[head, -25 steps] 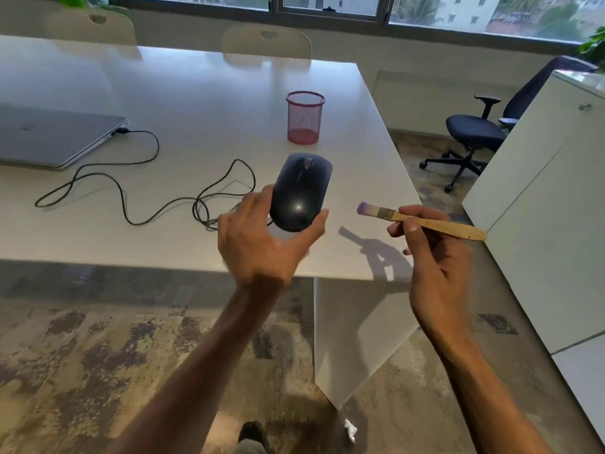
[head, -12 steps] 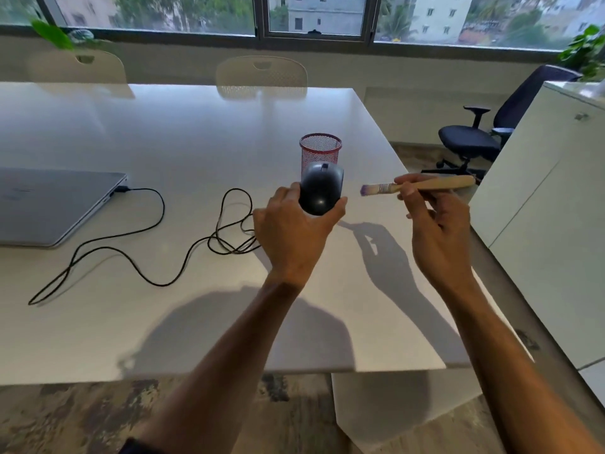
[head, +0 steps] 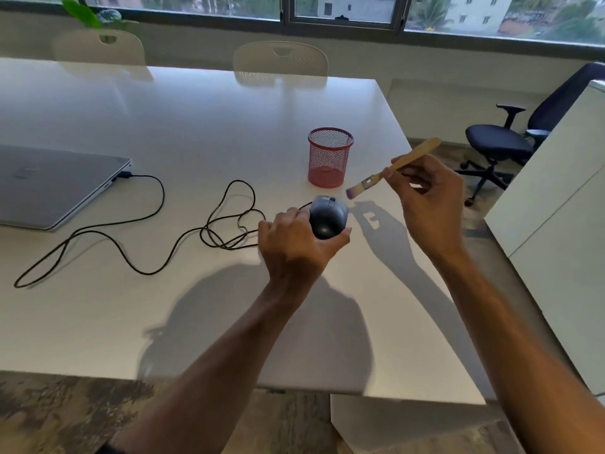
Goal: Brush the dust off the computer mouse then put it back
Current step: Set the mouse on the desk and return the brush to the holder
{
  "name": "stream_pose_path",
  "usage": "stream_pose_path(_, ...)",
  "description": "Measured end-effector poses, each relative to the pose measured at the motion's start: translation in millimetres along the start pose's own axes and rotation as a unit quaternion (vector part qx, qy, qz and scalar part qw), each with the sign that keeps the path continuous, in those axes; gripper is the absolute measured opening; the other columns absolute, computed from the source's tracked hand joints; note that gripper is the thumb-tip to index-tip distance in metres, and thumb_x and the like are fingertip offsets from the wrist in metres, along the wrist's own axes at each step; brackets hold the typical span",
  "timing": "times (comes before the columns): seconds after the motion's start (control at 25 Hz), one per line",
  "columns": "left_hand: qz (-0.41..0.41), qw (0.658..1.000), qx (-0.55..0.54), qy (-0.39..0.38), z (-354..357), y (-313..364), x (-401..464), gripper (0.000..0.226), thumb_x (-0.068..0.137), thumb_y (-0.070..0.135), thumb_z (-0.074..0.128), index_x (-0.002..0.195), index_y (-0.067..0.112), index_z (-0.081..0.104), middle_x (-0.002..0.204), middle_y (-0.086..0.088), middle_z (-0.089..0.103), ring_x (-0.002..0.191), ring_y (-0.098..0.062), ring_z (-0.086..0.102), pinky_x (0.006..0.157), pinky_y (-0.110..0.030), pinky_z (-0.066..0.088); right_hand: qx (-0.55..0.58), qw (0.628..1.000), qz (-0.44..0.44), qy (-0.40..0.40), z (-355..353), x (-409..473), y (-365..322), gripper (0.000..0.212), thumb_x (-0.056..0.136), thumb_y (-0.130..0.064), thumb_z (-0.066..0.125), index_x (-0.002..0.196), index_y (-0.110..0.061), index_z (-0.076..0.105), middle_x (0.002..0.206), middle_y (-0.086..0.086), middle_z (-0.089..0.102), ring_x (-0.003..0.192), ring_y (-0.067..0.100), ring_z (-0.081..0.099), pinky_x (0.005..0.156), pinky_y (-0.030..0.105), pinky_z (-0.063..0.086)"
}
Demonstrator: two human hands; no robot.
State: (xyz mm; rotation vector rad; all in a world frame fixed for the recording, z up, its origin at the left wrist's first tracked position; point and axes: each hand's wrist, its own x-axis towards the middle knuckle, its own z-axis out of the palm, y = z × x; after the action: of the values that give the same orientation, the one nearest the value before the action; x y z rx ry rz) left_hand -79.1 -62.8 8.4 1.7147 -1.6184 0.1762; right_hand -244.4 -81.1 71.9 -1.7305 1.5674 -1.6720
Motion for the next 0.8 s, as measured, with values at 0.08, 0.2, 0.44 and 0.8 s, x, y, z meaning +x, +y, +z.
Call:
stream_pose_path(0.08,0.007,1.0,-0.002,0.001,2,-1,-3,0.062,0.063,0.079,0.061,0.073,0.018,0.067,0.068,0.002,0.064,0.061,-0.016,0.052,0.065,-0.028,0.025,0.004,1.0,0.002,-0.012,0,7,3,0.024,0.094,-0.02,0.07,0.112,-0.004,0.072,0.107,0.007,0.074,0.095,0.02,0.072,0.091,0.034,0.058)
stream_pose_path(0.2,0.045,0.998,0.009,0.041,7,0,-9,0.06,0.064,0.072,0.066,0.062,0.012,0.062,0.061,-0.002,0.061,0.057,-0.021,0.053,0.063,-0.03,0.031,0.003,1.0,0.004,-0.018,-1,14,5,0.025,0.093,-0.021,0.071,0.111,-0.004,0.073,0.106,0.007,0.075,0.094,0.019,0.072,0.092,0.035,0.058)
stream_pose_path(0.44,0.026,0.997,0.072,-0.014,7,4,-8,0.066,0.061,0.077,0.062,0.056,0.012,0.058,0.057,-0.004,0.058,0.056,-0.022,0.053,0.068,-0.035,0.039,0.006,1.0,0.001,-0.026,6,27,7,0.024,0.092,-0.022,0.072,0.109,-0.006,0.074,0.104,0.004,0.075,0.092,0.013,0.071,0.09,0.024,0.057)
stream_pose_path(0.8,0.046,0.984,0.14,-0.1,-4,-8,-4,0.08,0.059,0.09,0.048,0.079,0.015,0.065,0.084,-0.002,0.065,0.083,-0.02,0.055,0.074,-0.033,0.03,-0.001,0.999,-0.028,-0.037,30,65,7,0.024,0.09,-0.023,0.074,0.106,-0.006,0.075,0.098,-0.001,0.073,0.084,0.007,0.069,0.083,0.011,0.053)
